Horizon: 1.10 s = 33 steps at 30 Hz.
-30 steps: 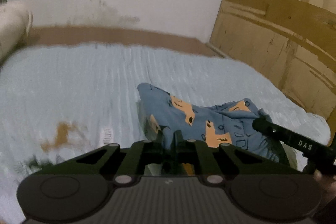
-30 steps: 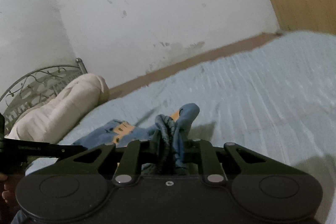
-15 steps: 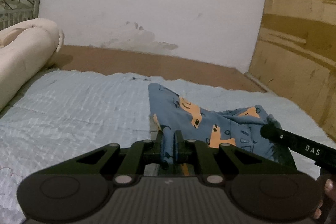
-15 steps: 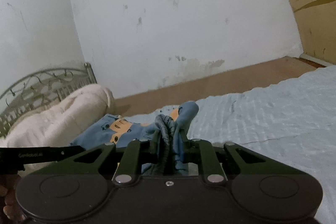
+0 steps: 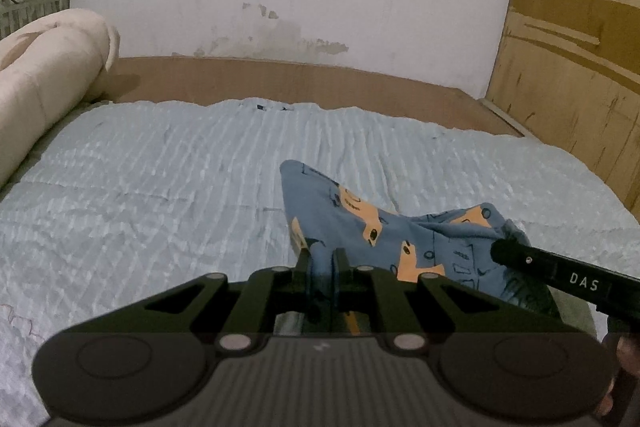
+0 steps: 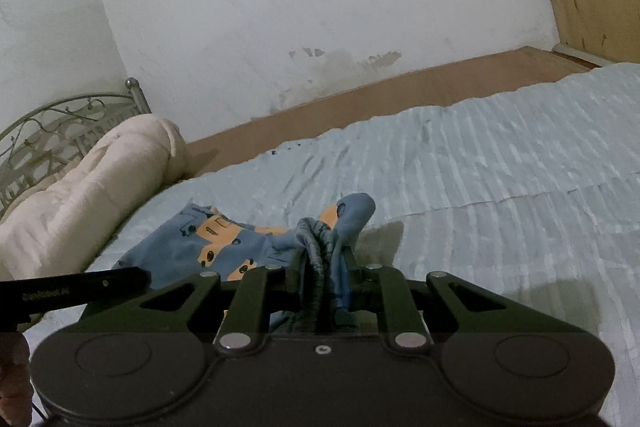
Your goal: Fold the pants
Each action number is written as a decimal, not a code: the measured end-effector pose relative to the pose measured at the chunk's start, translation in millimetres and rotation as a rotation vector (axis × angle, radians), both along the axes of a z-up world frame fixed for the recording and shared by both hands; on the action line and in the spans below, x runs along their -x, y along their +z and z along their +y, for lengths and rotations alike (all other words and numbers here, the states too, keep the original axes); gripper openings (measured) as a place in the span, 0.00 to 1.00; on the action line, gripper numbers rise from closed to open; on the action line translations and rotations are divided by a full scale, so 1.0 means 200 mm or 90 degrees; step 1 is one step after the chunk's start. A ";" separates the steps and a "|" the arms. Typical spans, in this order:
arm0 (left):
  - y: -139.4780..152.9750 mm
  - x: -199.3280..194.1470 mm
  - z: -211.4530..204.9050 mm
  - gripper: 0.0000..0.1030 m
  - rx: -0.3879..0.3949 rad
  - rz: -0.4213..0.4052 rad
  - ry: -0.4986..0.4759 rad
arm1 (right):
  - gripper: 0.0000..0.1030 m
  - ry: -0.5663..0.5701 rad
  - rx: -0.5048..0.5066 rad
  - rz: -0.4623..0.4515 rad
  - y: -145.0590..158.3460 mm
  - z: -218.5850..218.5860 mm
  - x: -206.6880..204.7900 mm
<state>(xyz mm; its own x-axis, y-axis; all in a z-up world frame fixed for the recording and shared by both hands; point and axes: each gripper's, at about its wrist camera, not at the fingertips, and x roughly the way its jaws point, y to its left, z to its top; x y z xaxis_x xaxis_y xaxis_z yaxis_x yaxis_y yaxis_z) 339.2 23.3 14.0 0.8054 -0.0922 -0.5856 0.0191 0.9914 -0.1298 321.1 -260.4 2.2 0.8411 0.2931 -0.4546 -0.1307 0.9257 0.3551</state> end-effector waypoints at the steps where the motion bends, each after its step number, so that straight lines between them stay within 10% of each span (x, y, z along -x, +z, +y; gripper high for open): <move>1: 0.00 0.00 0.00 0.11 0.000 0.003 0.002 | 0.17 -0.001 0.002 0.003 0.00 0.00 0.00; 4: -0.01 -0.01 0.00 0.19 -0.004 0.019 0.007 | 0.20 -0.006 0.012 0.011 -0.01 0.01 0.00; 18: 0.24 0.33 -0.01 0.97 -0.025 -0.061 0.009 | 0.95 -0.059 0.086 -0.057 0.14 0.03 0.27; 33: 0.30 1.16 0.03 0.99 -0.061 -0.149 -0.007 | 0.99 -0.064 0.126 -0.157 0.34 0.20 1.14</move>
